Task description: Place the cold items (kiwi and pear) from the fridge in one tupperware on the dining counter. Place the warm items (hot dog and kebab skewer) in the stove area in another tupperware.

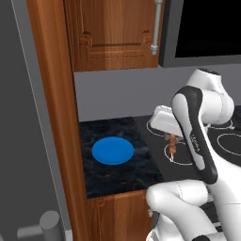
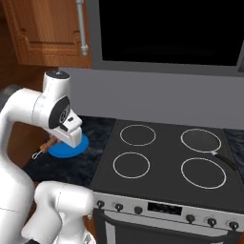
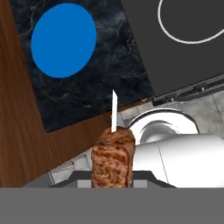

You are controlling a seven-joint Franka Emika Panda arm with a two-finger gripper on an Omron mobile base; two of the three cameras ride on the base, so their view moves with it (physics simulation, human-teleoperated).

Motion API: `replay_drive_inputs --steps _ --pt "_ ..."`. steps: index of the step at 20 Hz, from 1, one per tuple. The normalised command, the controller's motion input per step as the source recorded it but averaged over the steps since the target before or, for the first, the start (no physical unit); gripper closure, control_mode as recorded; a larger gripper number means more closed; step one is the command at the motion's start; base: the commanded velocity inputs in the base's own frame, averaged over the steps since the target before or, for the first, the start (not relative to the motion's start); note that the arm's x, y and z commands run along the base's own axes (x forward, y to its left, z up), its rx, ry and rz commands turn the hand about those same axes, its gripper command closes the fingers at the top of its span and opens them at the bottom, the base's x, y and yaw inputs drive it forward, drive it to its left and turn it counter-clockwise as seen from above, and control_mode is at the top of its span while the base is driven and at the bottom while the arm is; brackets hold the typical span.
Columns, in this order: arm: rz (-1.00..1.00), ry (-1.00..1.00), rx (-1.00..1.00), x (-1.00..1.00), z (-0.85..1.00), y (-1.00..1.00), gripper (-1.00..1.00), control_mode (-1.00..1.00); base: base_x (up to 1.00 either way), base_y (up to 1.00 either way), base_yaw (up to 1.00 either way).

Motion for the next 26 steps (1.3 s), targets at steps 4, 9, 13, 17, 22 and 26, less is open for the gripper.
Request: replay_drive_inputs --steps 4,9,13,17,22,26 --pt "0.00 0.00 0.00 0.00 0.00 0.00 1.00 1.00 -1.00 0.01 0.00" --pt "0.00 0.00 0.00 0.00 0.00 0.00 1.00 1.00 -1.00 0.00 0.17" --pt "0.00 0.00 0.00 0.00 0.00 0.00 1.00 1.00 -1.00 -0.15 0.31" --pt "0.00 0.00 0.00 0.00 0.00 0.00 1.00 1.00 -1.00 -0.01 0.43" --pt "0.00 0.00 0.00 0.00 0.00 0.00 1.00 1.00 -0.91 -0.01 0.48" --pt "0.00 0.00 0.00 0.00 0.00 0.00 1.00 1.00 -0.79 0.01 0.53"
